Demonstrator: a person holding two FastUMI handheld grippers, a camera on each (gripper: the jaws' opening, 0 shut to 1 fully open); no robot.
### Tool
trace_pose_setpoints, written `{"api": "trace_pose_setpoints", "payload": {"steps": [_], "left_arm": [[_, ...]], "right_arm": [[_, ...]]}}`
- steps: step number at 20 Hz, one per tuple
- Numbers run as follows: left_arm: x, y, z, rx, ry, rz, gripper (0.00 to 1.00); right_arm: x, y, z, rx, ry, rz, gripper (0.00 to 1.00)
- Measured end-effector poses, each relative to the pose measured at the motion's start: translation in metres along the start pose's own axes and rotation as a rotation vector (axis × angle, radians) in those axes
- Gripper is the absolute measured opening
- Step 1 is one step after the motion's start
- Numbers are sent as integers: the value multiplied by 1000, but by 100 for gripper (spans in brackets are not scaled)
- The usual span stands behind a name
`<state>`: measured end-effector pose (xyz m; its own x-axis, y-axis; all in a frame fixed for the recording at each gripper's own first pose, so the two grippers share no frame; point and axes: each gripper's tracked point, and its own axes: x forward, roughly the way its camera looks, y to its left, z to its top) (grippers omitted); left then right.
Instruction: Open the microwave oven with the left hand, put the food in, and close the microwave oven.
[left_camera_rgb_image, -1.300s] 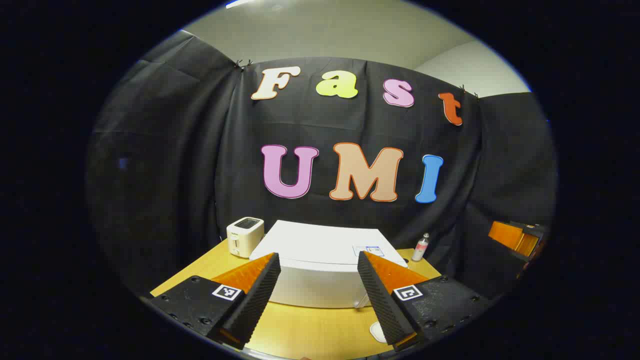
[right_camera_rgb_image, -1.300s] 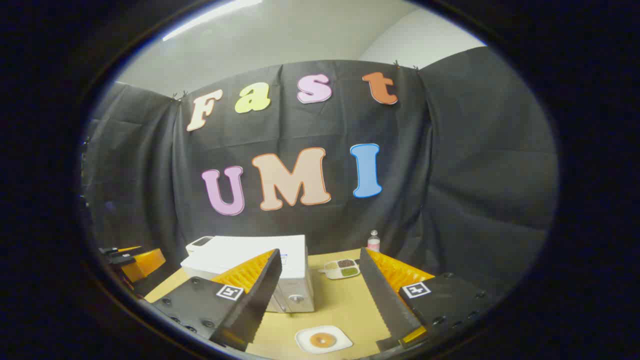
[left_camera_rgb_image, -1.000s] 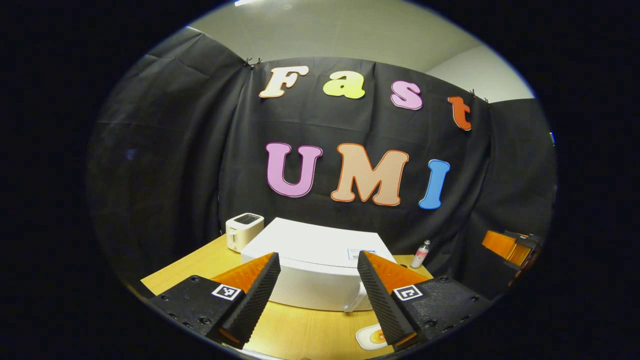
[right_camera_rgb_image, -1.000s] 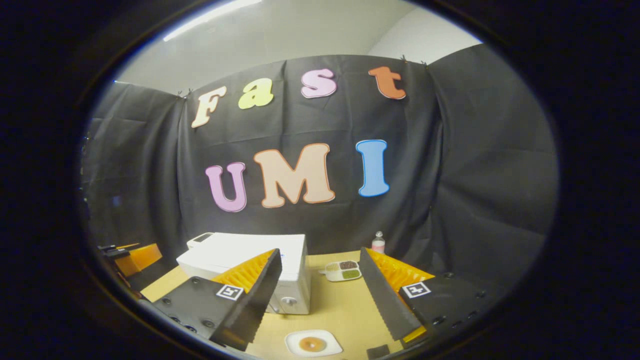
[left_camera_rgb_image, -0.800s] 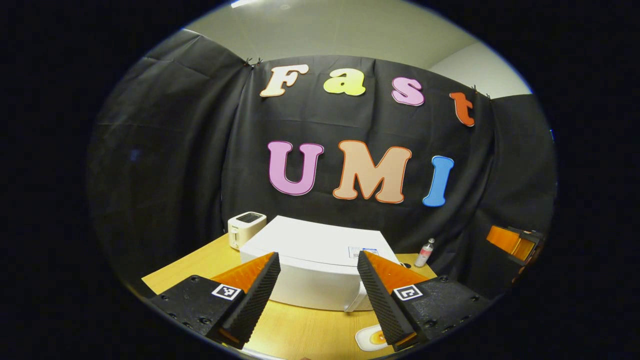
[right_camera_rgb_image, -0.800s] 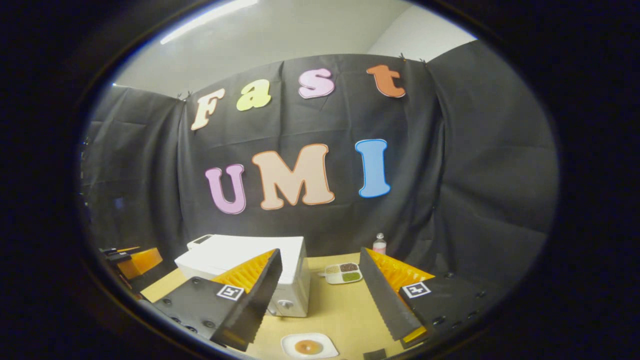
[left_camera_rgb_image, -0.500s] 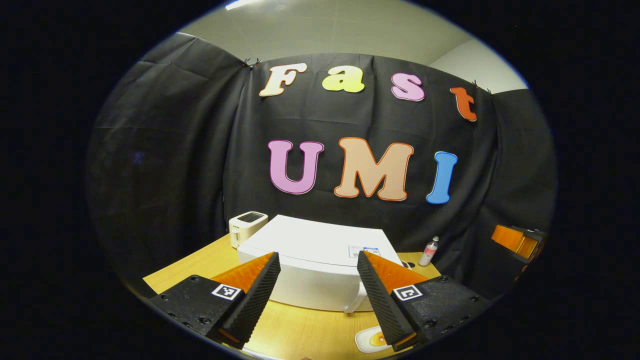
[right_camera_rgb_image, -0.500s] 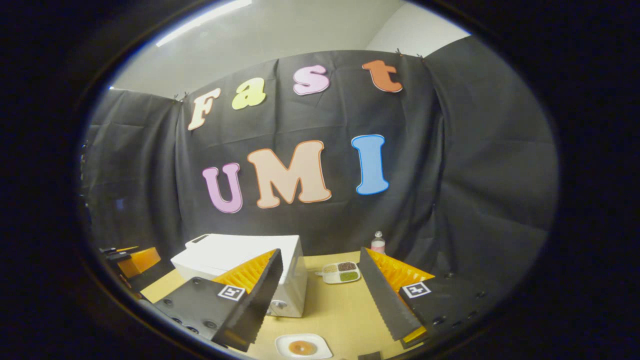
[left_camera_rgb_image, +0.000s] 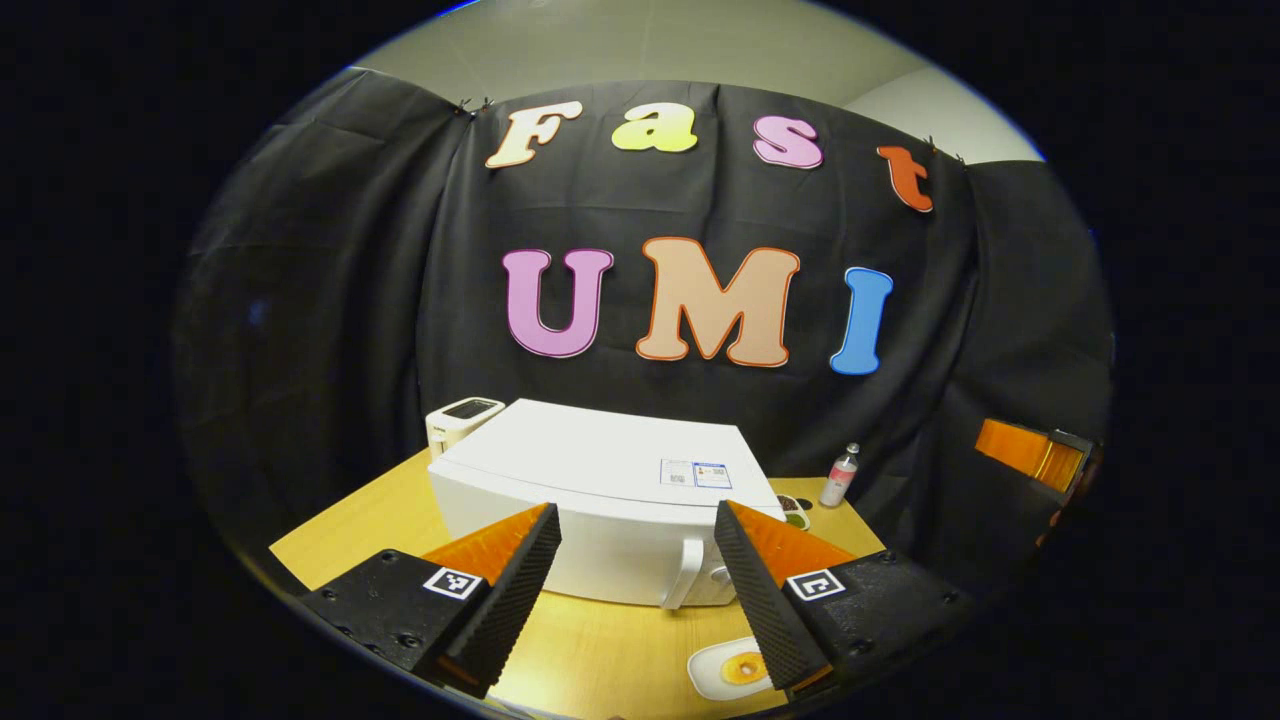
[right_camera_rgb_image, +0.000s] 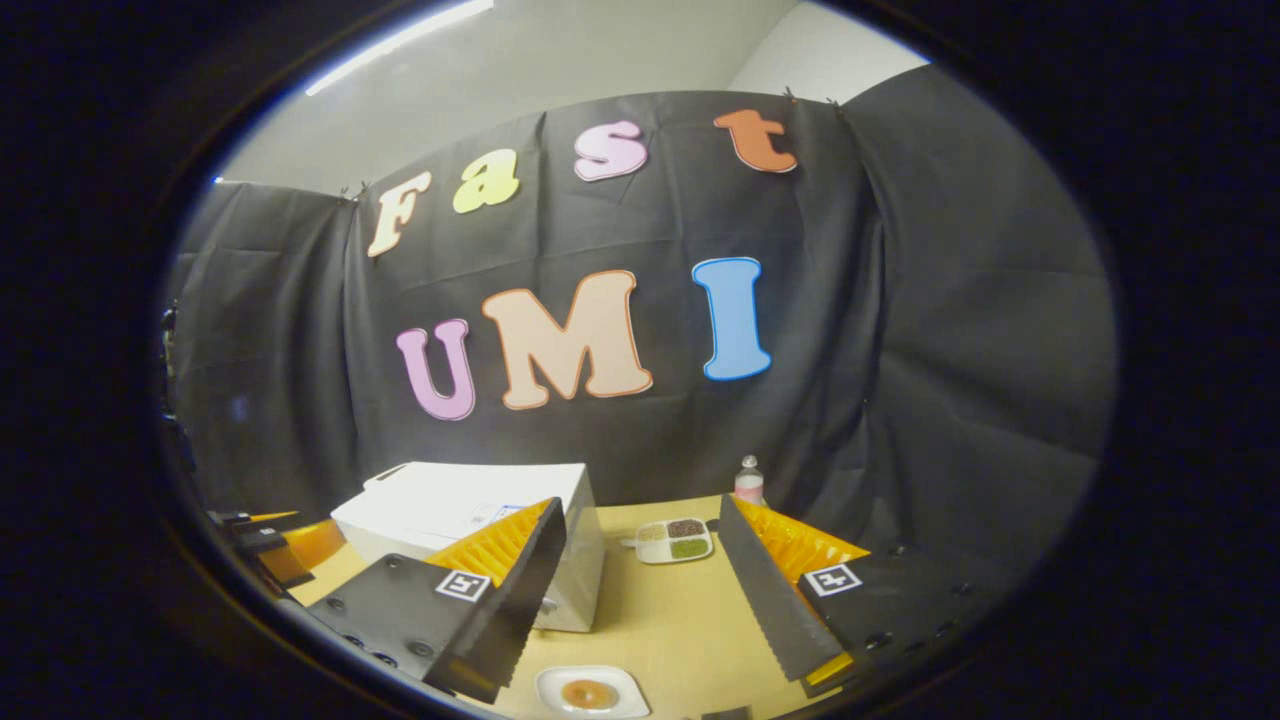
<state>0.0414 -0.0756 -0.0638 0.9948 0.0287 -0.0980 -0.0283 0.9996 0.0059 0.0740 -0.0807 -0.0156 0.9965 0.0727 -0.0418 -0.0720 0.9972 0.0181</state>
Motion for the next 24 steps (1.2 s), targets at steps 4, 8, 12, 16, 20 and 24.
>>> {"api": "trace_pose_setpoints", "payload": {"steps": [4,8,12,16,20,24], "left_arm": [[16,-13,-24,-28,56,-41,95],[33,-18,-55,-27,119,-67,93],[53,-21,-95,15,168,-69,93],[72,-25,-139,52,244,-81,89],[94,-33,-170,71,291,-108,85],[111,-35,-197,91,335,-106,83]], "right_arm": [[1,-9,-1,-8,6,-12,92],[4,-17,-3,-2,16,-26,92],[8,-18,-7,28,38,-28,98],[12,-21,-9,54,49,-37,98],[15,-23,-15,64,66,-37,92],[14,-23,-11,86,59,-37,92]]}}
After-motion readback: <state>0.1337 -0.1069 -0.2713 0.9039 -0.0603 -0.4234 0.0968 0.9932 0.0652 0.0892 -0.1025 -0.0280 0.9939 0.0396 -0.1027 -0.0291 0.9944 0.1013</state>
